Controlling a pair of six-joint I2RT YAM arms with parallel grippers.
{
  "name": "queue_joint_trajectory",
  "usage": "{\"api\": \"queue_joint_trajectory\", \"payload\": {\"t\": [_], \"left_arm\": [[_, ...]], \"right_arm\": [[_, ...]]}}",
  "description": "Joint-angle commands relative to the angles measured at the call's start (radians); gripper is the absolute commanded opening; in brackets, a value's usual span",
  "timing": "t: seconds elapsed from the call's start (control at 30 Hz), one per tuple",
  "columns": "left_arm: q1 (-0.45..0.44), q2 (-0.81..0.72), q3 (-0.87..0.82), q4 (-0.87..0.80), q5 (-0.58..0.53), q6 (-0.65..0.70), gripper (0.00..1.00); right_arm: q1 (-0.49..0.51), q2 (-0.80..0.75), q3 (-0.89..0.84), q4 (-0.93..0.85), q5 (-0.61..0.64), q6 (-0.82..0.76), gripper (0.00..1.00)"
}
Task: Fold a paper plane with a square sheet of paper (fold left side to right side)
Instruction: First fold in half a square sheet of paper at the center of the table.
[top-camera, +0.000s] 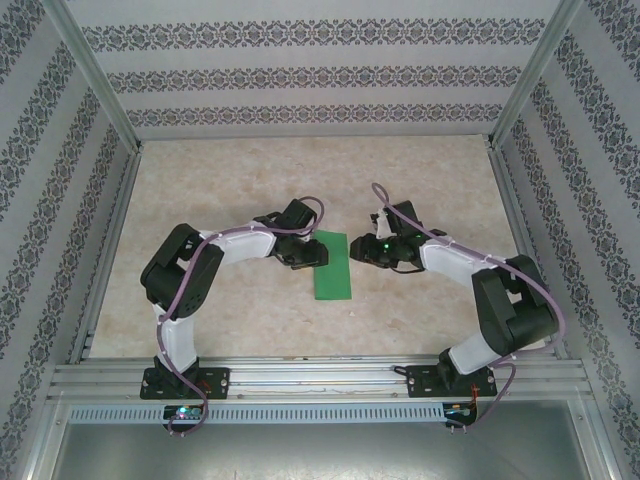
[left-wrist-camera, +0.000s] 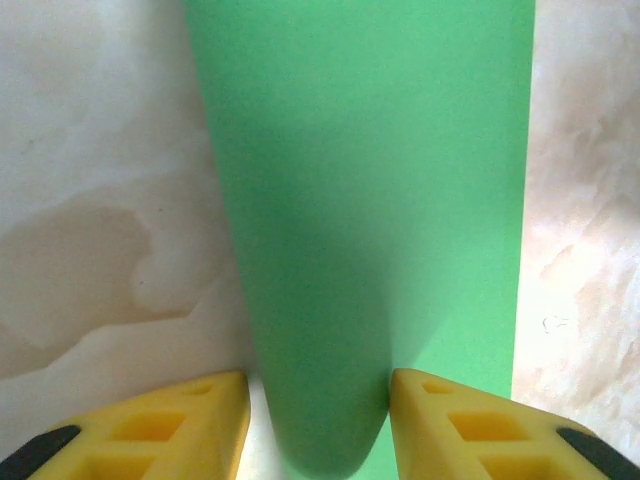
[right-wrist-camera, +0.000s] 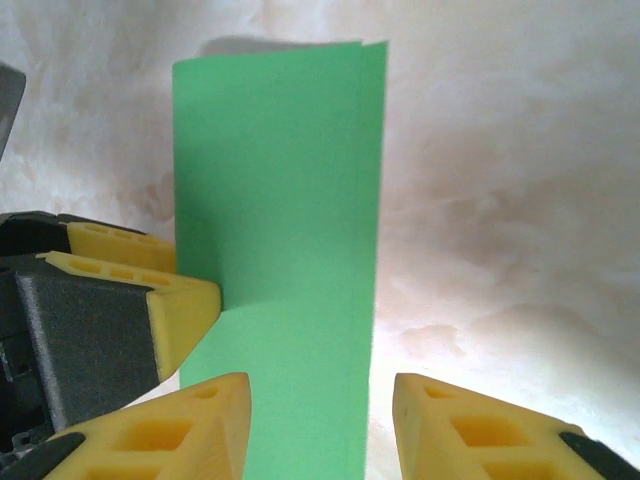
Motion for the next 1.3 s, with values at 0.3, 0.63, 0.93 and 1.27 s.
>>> {"api": "queue_joint_trajectory", "payload": {"t": [0.3, 0.63, 0.93, 1.27], "left_arm": [[-0.070, 0.141, 0.066, -0.109, -0.033, 0.009, 0.45], [-0.079, 0.182, 0.106, -0.141, -0.030, 0.012, 0.47], [-0.084, 0.206, 0.127, -0.151, -0.013, 0.015, 0.48], [-0.093, 0.229, 0.154, -0.174, -0.012, 0.022, 0.49]], "right_arm": [[-0.050, -0.070, -0.054, -0.062, 0.067, -0.037, 0.43], [-0.052, -0.066, -0.054, -0.064, 0.061, -0.040, 0.43], [-0.052, -0.065, -0.053, -0.064, 0.059, -0.041, 0.43], [-0.052, -0.059, -0.058, -0.062, 0.059, -0.044, 0.43]]}}
